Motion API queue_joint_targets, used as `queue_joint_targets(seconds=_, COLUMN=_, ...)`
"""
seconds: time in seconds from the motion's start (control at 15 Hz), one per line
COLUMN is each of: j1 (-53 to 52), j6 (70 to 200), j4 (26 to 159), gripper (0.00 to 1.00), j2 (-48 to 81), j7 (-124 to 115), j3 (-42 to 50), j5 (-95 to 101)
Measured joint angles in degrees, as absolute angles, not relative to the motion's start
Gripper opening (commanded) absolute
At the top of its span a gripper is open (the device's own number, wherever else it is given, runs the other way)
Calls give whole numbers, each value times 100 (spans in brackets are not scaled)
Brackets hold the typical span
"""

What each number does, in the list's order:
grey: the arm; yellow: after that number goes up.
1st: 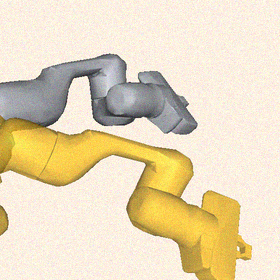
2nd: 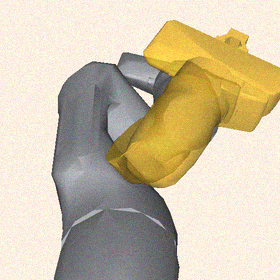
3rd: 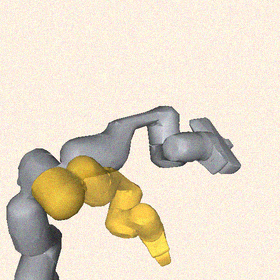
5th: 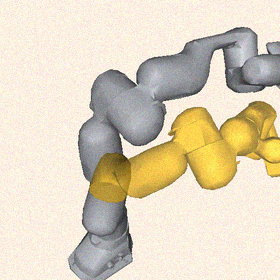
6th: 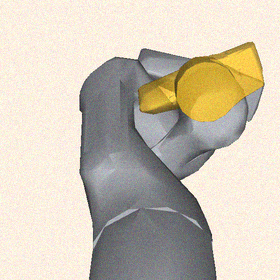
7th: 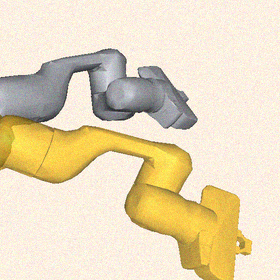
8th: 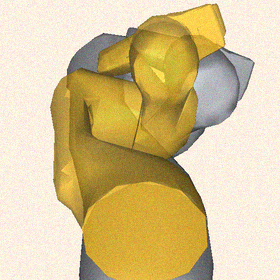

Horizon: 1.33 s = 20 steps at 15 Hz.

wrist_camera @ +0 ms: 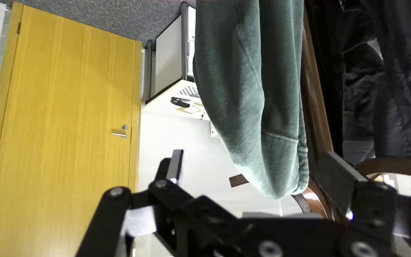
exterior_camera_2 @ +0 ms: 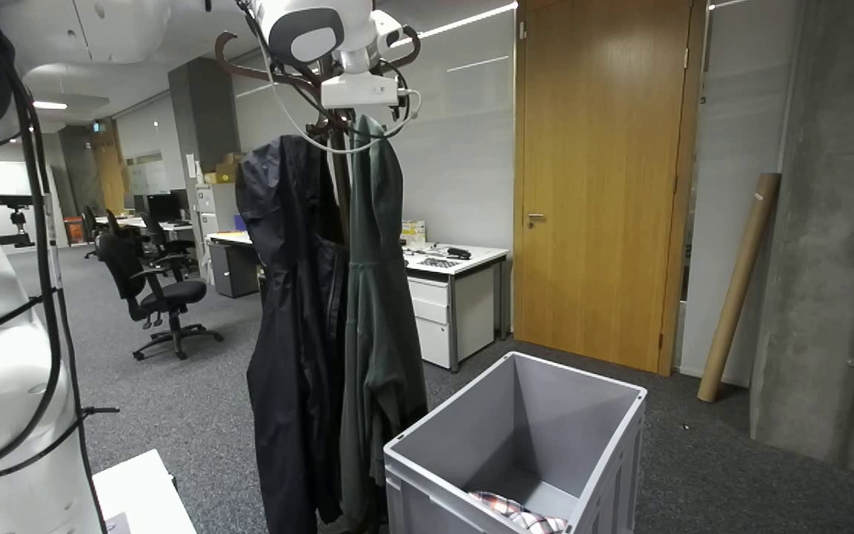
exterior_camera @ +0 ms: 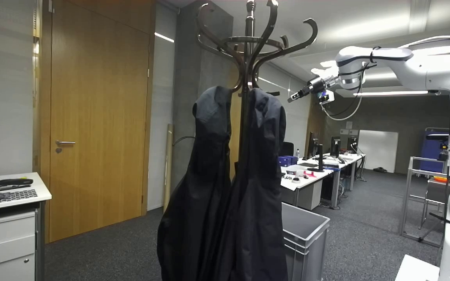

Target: Unhang the green hoodie and hang it on the immediate hanger to the left

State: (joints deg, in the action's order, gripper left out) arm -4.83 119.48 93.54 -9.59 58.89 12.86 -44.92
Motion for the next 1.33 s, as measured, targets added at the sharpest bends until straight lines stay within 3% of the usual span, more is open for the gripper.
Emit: queue_joint_targets(seconds=1.33, j1=-68, j6=11541, j4=9310, gripper=100, j2=-627, j7=8298, j3=1220, j5=-6713)
